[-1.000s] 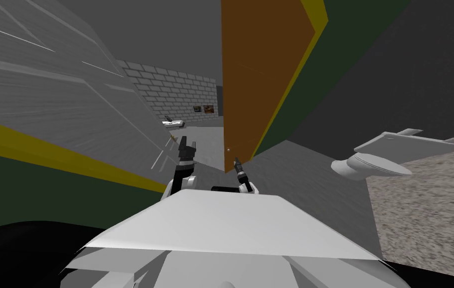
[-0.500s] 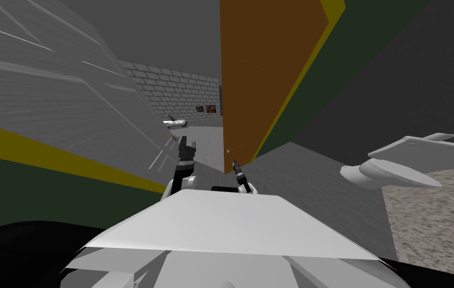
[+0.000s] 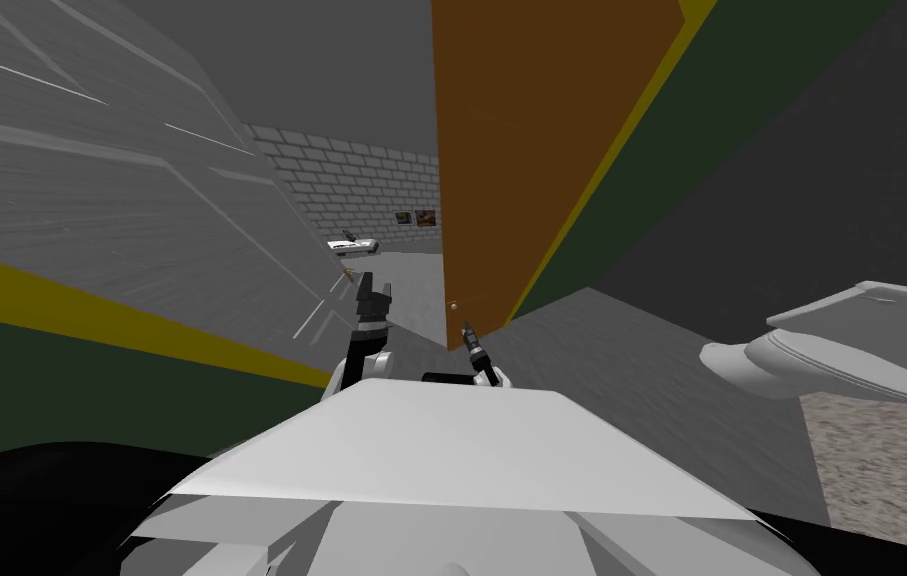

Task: Push the door open

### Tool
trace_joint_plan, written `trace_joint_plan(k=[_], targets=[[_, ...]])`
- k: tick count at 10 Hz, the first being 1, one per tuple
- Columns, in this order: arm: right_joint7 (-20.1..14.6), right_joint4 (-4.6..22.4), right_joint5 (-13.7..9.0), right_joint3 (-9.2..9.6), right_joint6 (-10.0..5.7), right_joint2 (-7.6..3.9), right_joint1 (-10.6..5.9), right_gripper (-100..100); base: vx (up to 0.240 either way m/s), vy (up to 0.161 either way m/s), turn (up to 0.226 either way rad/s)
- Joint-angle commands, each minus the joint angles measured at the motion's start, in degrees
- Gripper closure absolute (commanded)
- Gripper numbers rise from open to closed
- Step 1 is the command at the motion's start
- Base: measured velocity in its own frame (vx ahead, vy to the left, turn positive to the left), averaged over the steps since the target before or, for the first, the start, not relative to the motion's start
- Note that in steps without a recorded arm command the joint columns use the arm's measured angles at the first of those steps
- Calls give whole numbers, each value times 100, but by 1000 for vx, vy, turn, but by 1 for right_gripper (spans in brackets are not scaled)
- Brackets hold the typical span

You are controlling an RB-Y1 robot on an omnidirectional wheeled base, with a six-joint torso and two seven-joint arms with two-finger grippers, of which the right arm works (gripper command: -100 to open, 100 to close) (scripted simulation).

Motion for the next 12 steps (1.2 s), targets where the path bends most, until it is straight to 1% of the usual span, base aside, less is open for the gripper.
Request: trace_joint_plan(k=[1, 2, 3, 4, 5, 8, 10, 11, 12], targets=[[7, 171, 10, 48, -34, 40, -51, -100, 73, -54, 60], [7, 300, 16, 83, -56, 68, -94, -100, 85, -81, 83], [7, 363, 19, 99, -67, 82, -115, -100, 85, -75, 75], [12, 256, 20, 91, -27, 69, -73, -100, 36, -30, 15], [19, 306, 14, 65, -46, -8, -92, -100, 114, 44, 29], [28, 364, 6, 24, -75, -36, -114, -100, 186, 89, 27], [37, 413, -2, -10, -98, 2, -131, -100, 186, 80, 34], [40, 435, -5, -25, -109, 38, -139, -100, 188, 83, 23], [44, 459, -8, -42, -121, 96, -148, -100, 197, 64, 24]])
